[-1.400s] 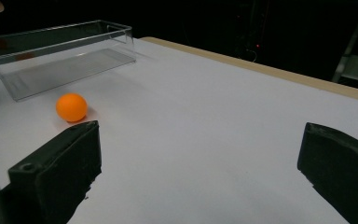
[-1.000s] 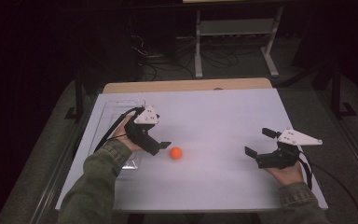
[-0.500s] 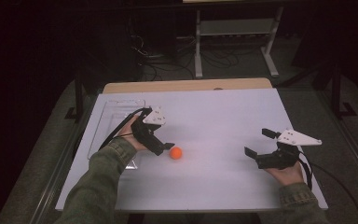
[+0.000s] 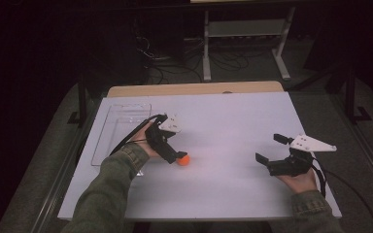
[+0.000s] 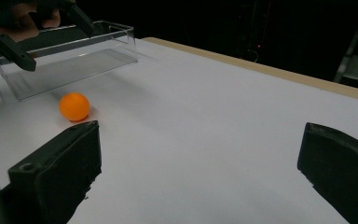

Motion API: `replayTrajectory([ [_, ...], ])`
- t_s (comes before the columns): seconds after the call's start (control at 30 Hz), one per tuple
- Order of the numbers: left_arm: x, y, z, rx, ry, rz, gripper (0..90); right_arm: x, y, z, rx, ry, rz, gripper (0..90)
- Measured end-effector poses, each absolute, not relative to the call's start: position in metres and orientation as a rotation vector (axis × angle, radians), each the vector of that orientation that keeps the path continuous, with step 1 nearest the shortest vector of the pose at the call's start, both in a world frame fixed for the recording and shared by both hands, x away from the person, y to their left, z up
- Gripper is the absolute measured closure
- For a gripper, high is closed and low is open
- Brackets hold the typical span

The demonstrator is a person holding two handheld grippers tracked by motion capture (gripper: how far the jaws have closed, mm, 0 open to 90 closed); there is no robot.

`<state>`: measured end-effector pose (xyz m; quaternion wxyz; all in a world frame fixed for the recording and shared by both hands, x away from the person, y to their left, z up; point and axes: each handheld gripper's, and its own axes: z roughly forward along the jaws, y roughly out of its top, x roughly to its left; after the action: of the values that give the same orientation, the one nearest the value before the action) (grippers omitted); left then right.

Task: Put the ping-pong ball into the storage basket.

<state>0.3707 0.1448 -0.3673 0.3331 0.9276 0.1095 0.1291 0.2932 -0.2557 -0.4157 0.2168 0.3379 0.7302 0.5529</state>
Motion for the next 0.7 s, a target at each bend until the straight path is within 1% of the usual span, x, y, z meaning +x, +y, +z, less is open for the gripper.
replayTrajectory([
  [0.7,0.378,0.134,-0.387,2.506,0.250,0.251,0.0,0.292,-0.256,-0.417,0.935,2.033,1.527,0.0],
])
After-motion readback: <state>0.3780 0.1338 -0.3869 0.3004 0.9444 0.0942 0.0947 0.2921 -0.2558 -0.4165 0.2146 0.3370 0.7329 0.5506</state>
